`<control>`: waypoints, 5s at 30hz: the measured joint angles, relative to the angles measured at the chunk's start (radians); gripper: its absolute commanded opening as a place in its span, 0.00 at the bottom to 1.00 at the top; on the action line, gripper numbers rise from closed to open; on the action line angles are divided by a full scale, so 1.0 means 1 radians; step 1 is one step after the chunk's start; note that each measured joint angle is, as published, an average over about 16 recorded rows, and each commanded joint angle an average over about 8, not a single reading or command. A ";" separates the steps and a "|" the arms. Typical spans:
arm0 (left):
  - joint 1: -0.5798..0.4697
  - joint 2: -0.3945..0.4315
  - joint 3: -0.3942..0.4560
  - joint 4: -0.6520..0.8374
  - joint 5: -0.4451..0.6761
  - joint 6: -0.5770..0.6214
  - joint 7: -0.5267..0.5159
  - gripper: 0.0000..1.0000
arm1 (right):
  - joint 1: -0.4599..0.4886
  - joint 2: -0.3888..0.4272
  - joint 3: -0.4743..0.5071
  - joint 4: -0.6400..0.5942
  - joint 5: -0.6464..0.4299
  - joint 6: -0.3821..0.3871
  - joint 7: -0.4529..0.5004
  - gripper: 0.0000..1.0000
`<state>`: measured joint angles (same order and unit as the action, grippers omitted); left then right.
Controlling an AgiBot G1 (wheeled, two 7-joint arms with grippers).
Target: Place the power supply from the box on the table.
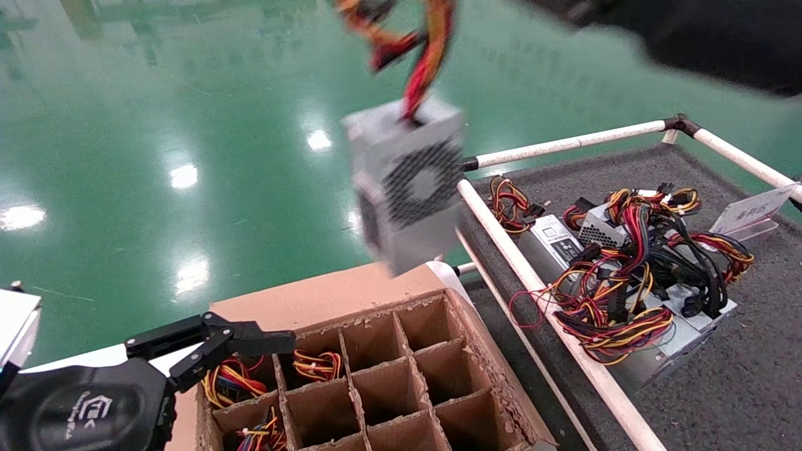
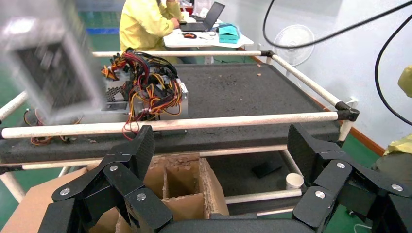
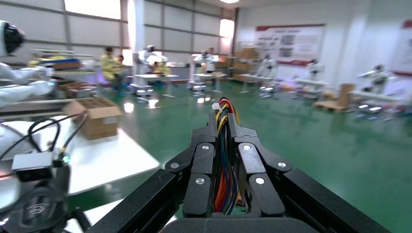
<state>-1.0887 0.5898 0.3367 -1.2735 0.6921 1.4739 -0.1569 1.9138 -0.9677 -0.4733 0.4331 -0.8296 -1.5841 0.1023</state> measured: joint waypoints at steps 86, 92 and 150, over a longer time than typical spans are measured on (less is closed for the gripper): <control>0.000 -0.001 0.002 0.000 -0.001 -0.001 0.001 1.00 | -0.159 0.428 -0.223 -0.446 0.011 0.221 -0.338 0.00; 0.000 -0.001 0.002 0.000 -0.001 -0.001 0.001 1.00 | -0.179 0.412 -0.214 -0.444 0.024 0.198 -0.335 0.00; 0.000 -0.001 0.002 0.000 -0.002 -0.001 0.001 1.00 | -0.203 0.418 -0.219 -0.406 0.015 0.115 -0.319 1.00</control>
<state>-1.0892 0.5889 0.3391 -1.2731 0.6902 1.4728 -0.1556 1.7107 -0.5496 -0.6927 0.0274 -0.8148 -1.4695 -0.2168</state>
